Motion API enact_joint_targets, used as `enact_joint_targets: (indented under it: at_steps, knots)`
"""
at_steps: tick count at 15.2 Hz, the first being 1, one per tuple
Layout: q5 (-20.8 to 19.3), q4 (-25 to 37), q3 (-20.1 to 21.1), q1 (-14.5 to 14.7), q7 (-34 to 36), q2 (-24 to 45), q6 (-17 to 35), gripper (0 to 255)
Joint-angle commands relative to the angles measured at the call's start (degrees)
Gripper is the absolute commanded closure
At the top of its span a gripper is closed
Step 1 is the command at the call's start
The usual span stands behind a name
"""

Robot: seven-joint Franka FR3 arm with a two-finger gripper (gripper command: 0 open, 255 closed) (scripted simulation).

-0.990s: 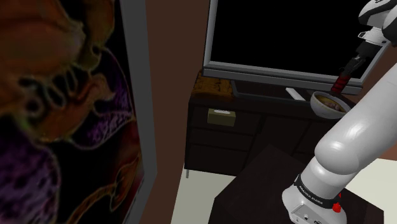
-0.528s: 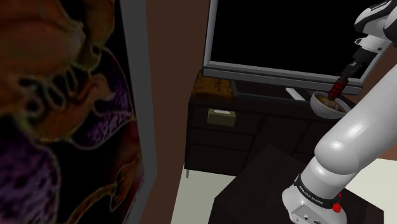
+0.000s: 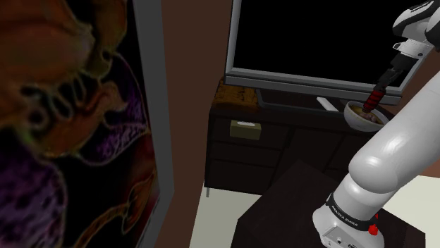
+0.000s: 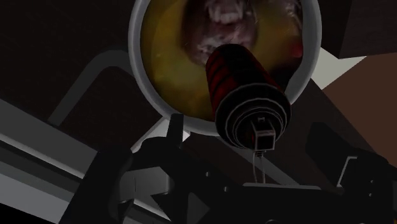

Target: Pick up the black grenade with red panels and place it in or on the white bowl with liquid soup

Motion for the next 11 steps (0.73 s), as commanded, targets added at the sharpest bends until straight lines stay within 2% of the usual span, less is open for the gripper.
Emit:
enact_joint_targets:
  at_steps: [1, 3, 7, 11]
  knots:
    - [0.0, 0.0, 0.0, 0.0, 0.0, 0.0, 0.0, 0]
    - [0.0, 0.0, 0.0, 0.0, 0.0, 0.0, 0.0, 0]
    - [0.5, 7.6, -0.8, 0.0, -0.3, 0.6, -7.4, 0]
    - [0.5, 7.6, -0.8, 0.0, -0.3, 0.6, -7.4, 0]
